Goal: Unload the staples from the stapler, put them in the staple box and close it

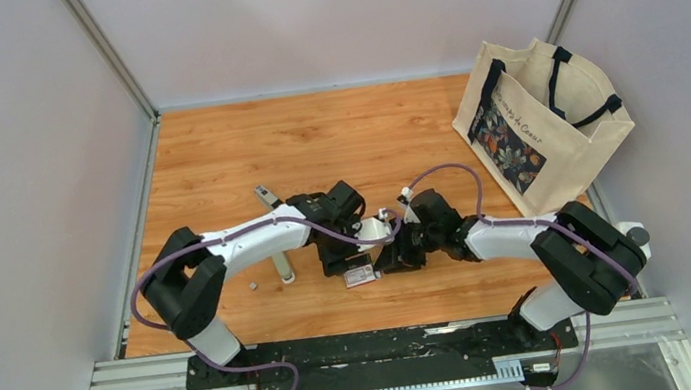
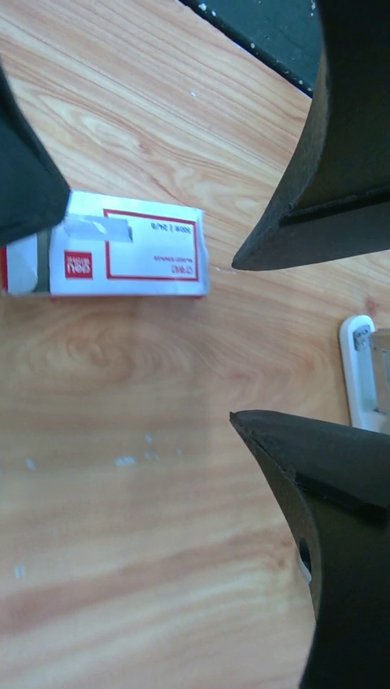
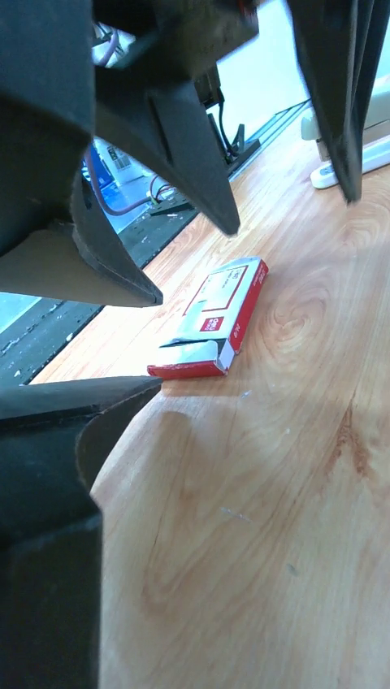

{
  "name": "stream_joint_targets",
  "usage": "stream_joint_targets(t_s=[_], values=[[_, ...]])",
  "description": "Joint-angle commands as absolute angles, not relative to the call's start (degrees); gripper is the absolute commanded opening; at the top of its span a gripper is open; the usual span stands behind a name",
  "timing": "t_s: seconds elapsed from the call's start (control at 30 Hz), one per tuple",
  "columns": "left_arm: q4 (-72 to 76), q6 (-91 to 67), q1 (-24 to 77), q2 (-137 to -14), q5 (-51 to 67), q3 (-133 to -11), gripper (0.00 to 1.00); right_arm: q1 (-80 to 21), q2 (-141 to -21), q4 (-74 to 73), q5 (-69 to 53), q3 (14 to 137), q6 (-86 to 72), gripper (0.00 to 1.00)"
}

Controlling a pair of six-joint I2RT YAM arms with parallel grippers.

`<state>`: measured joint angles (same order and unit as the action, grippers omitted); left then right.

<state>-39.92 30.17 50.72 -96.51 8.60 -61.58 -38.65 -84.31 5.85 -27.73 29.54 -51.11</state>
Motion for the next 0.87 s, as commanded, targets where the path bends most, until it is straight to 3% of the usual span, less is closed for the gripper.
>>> stream_joint_targets(t_s=[0.0, 0.13, 0.23, 0.3, 0.33, 0.53, 0.83], values=[[-40.8, 29.2, 48.8, -89.3, 11.8, -63.0, 0.74, -37.3, -81.9, 3.4, -27.8, 30.4, -49.4, 0.40], [-43.4, 29.1, 46.9, -85.0, 13.3, -63.3, 0.77, -35.0, -78.1, -1.7, -27.7, 30.5, -47.6, 0.41], [-46.0, 27.4, 43.2, -81.7, 15.3, -65.4, 0.82, -32.9, -73.8, -6.5, -27.2, 31.8, -45.3, 0.50], [-47.6, 25.4, 39.4, -80.1, 16.9, -67.3, 0.83, -32.3, -70.7, -10.2, -24.4, 33.9, -43.4, 0.74], [-49.6, 24.9, 37.9, -79.5, 17.8, -69.2, 0.83, -32.3, -69.8, -14.2, -23.0, 36.5, -41.0, 1.00], [-52.7, 22.7, 30.3, -72.1, 19.8, -70.6, 0.83, -32.3, -68.2, -26.7, -15.3, 48.1, -34.6, 1.00], [-52.2, 19.3, 19.4, -62.2, 20.9, -66.2, 0.84, -32.3, -69.6, -29.1, -13.1, 54.4, -31.6, 1.00]])
